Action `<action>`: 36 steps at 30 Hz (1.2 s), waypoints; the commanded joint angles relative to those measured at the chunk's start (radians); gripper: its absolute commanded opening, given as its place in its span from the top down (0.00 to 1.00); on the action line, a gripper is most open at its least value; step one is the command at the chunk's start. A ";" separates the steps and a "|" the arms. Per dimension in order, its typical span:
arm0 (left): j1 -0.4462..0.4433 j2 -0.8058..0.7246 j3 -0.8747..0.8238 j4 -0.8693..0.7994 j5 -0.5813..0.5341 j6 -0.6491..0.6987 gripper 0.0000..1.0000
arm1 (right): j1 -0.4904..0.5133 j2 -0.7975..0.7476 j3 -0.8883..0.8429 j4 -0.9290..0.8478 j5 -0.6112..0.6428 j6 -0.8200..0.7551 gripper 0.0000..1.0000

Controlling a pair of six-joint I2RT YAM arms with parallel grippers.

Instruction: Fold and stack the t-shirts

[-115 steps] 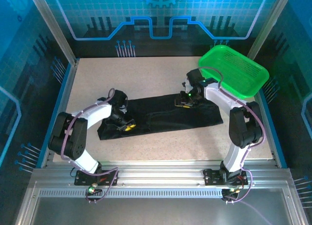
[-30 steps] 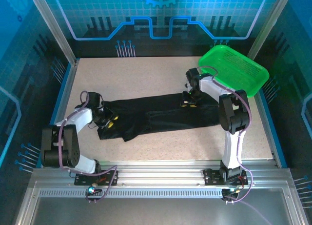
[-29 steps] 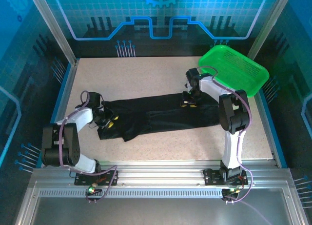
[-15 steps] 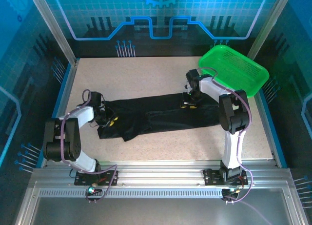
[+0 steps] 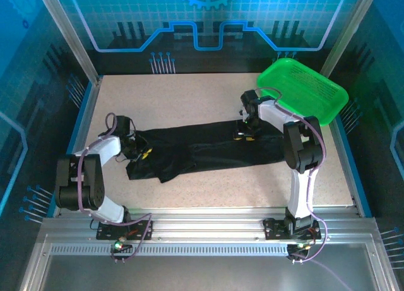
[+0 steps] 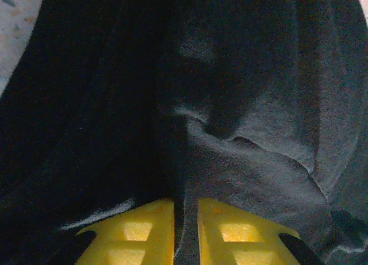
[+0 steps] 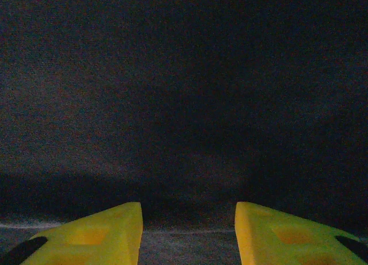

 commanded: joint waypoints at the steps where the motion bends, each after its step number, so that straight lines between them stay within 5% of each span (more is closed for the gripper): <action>1: -0.009 0.026 0.017 -0.026 0.015 0.017 0.88 | -0.006 -0.020 -0.014 -0.003 -0.021 0.003 0.53; 4: -0.009 0.006 0.021 -0.036 0.003 0.017 1.00 | -0.008 -0.014 -0.018 -0.004 -0.014 0.004 0.53; 15: -0.009 -0.040 0.235 -0.282 -0.093 -0.014 1.00 | -0.032 0.055 0.032 -0.087 0.039 0.024 0.56; 32: -0.009 0.323 0.528 -0.422 -0.222 0.114 1.00 | -0.032 0.007 0.000 -0.076 0.048 0.020 0.56; 36: -0.008 0.373 0.548 -0.420 -0.280 0.128 0.91 | -0.035 -0.051 0.012 -0.074 0.084 0.005 0.56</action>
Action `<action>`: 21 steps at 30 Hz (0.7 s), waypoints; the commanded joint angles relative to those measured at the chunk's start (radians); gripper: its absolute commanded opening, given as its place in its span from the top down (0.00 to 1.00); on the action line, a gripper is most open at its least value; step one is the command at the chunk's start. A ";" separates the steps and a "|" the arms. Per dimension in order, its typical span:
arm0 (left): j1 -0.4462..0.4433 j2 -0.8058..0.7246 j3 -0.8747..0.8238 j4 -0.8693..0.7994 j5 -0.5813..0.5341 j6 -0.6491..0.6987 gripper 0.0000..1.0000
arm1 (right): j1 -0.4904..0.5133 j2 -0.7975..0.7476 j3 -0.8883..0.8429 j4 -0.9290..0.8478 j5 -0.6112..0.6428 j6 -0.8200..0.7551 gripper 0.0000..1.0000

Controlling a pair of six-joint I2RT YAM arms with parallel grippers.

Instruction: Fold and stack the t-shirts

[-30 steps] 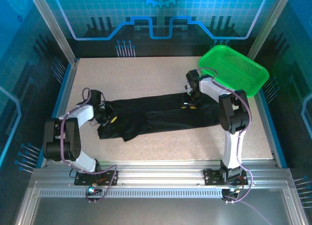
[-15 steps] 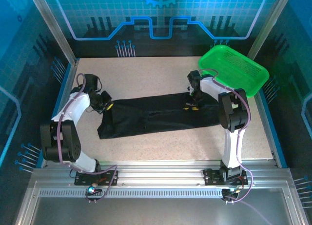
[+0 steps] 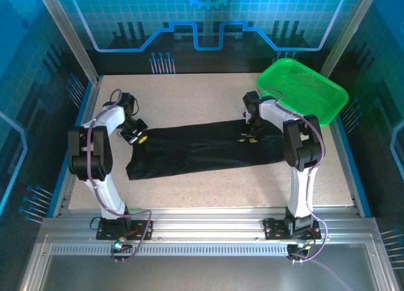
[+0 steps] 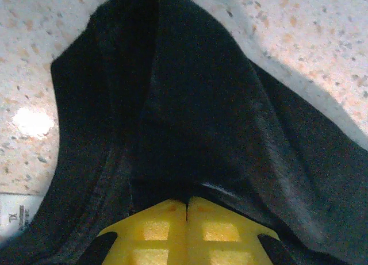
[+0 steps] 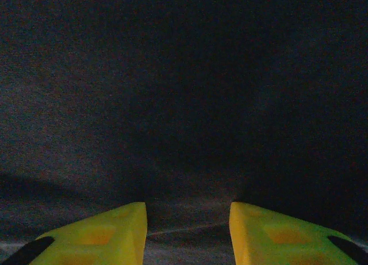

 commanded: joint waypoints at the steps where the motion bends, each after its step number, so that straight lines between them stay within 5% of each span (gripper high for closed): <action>1: -0.002 0.033 0.039 -0.038 -0.086 0.036 0.87 | -0.013 -0.091 0.004 -0.022 0.047 -0.014 0.56; 4: -0.004 -0.004 0.034 -0.047 -0.119 0.016 0.68 | -0.026 -0.114 0.022 -0.019 0.057 -0.036 0.56; 8: -0.016 -0.169 -0.031 -0.044 -0.202 -0.039 0.59 | -0.064 -0.105 0.040 -0.026 0.063 -0.054 0.56; 15: -0.182 -0.364 -0.240 0.036 -0.023 -0.349 0.63 | -0.123 -0.041 0.071 -0.057 0.127 -0.098 0.57; 21: -0.279 -0.188 -0.214 0.147 0.036 -0.539 0.69 | -0.132 0.103 0.184 -0.155 0.240 -0.131 0.62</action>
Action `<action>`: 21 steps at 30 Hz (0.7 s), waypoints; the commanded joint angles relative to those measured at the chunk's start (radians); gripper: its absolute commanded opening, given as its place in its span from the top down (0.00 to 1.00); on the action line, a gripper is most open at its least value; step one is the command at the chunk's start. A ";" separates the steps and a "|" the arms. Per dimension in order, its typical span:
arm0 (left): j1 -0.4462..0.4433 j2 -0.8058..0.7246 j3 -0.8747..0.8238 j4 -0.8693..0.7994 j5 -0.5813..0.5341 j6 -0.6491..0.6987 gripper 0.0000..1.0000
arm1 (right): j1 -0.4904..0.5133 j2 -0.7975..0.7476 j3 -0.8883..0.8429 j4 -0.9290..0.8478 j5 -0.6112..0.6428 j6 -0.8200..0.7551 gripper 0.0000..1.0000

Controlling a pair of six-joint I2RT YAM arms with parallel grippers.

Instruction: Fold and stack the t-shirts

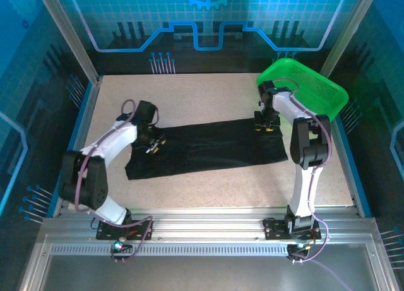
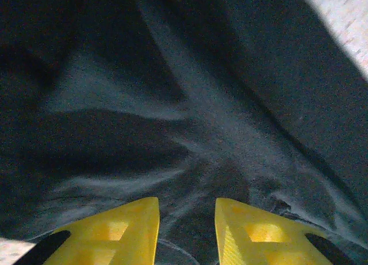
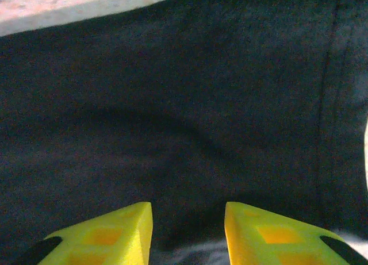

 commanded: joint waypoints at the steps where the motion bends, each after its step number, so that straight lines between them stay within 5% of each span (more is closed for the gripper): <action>1: 0.004 0.130 0.029 0.064 0.039 -0.141 0.70 | -0.006 0.093 0.064 -0.106 0.084 -0.035 0.63; 12: 0.099 0.589 0.520 -0.054 0.006 -0.016 0.73 | 0.076 0.011 -0.124 -0.149 0.038 0.063 0.64; 21: 0.004 1.030 1.235 0.082 0.073 -0.031 0.71 | 0.367 -0.136 -0.326 -0.104 -0.086 0.348 0.65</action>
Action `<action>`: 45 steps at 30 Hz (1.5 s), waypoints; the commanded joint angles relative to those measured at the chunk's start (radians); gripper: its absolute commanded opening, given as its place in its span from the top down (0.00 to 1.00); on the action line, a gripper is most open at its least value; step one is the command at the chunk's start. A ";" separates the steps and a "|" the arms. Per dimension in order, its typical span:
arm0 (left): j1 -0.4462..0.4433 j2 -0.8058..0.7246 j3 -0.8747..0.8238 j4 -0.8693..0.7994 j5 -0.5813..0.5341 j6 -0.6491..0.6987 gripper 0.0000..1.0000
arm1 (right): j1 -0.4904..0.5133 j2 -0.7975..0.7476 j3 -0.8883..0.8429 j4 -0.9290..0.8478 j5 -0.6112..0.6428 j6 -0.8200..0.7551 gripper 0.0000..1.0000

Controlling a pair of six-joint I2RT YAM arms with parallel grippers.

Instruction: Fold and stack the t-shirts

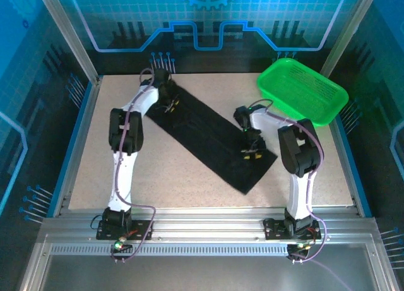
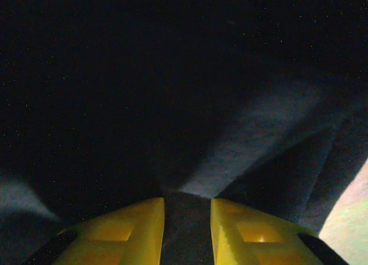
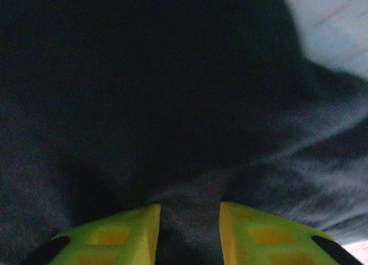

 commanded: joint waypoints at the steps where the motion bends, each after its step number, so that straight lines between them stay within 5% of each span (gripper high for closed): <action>1: -0.072 0.151 0.163 0.114 0.066 -0.034 0.71 | 0.107 -0.038 -0.046 0.017 -0.106 0.180 0.65; 9: -0.150 0.390 0.434 0.415 0.172 -0.238 0.71 | 0.176 -0.027 -0.016 0.127 -0.275 0.375 0.65; 15: -0.146 0.214 0.381 0.446 0.166 -0.186 0.57 | 0.153 -0.121 -0.021 0.112 -0.259 0.401 0.60; 19: -0.145 -0.085 0.139 0.409 0.118 -0.077 0.53 | 0.113 -0.250 -0.063 0.098 -0.218 0.356 0.53; 23: -0.147 -0.402 -0.330 0.467 0.122 -0.130 0.57 | 0.069 -0.383 -0.162 0.114 -0.166 0.239 0.48; 28: -0.172 -0.703 -0.835 0.380 0.259 -0.084 0.60 | 0.008 -0.484 -0.327 0.101 -0.197 0.102 0.48; 36: -0.237 -0.936 -1.241 0.052 0.480 0.182 0.57 | 0.062 -0.509 -0.538 0.203 -0.274 0.076 0.44; 42: -0.350 -0.998 -1.400 0.084 0.508 0.126 0.55 | 0.086 -0.390 -0.542 0.288 -0.277 0.098 0.50; 45: -0.389 -0.988 -1.422 0.122 0.510 0.088 0.55 | 0.096 -0.354 -0.519 0.290 -0.281 0.106 0.63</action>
